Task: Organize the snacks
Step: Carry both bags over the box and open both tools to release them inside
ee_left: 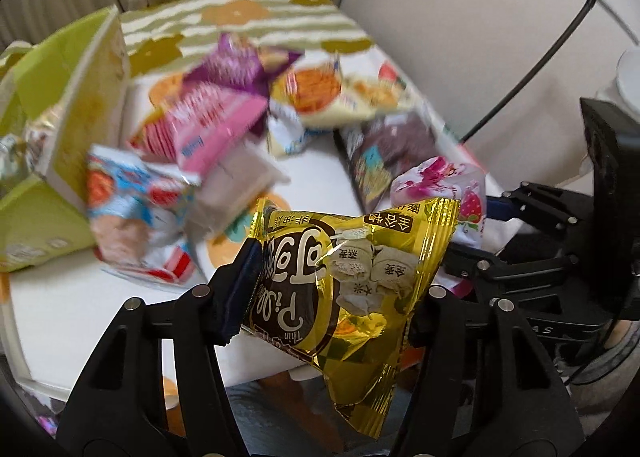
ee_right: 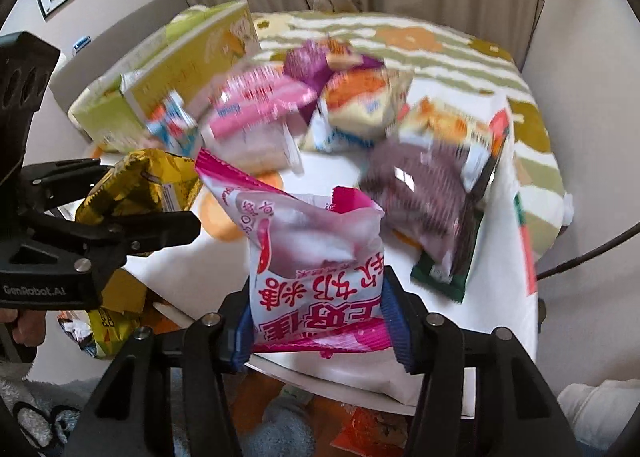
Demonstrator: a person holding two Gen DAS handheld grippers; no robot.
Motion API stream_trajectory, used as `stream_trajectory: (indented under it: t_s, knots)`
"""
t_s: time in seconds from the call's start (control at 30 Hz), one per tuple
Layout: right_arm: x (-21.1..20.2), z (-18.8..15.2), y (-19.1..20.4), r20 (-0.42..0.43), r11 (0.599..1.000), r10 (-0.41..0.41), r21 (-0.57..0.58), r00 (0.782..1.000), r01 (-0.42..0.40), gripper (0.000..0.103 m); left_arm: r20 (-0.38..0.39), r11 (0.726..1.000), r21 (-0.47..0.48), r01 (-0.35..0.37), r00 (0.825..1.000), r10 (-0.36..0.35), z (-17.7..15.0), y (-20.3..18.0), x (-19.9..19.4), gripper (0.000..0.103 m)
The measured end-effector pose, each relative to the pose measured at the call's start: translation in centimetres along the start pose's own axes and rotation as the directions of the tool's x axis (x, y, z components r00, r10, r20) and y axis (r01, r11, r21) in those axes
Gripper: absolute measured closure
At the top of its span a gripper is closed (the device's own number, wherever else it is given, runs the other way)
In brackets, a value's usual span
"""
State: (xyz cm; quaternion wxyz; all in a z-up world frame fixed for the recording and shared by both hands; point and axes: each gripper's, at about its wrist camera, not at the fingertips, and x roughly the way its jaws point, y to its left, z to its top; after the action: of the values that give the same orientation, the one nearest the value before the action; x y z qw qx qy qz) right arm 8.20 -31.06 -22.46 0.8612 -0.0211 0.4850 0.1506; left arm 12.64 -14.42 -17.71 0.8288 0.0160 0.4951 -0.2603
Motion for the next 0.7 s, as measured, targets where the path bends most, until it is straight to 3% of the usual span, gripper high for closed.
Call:
stream_trajectory:
  t_s: [0.3,0.5,0.7]
  knots:
    - [-3.8,7.9,4.3,0.113,1.000,0.019,0.001,0.993,-0.019,0.052,0.147,1.000,-0.024,-0.016,0.989,0.020,5.0,5.2,-8.2,0.048]
    - [-3.0,14.8,9.3,0.166,0.998,0.055,-0.014,0.985,-0.054,0.052,0.198,0.996,-0.075,-0.052,0.978,0.066,8.4,13.2,-11.8,0.048]
    - [0.9,21.7,14.6,0.169,0.993,0.118,-0.011,0.978,-0.118,0.052,0.201,0.987,-0.111,-0.117,0.970,0.138,12.2,22.1,-12.8,0.048]
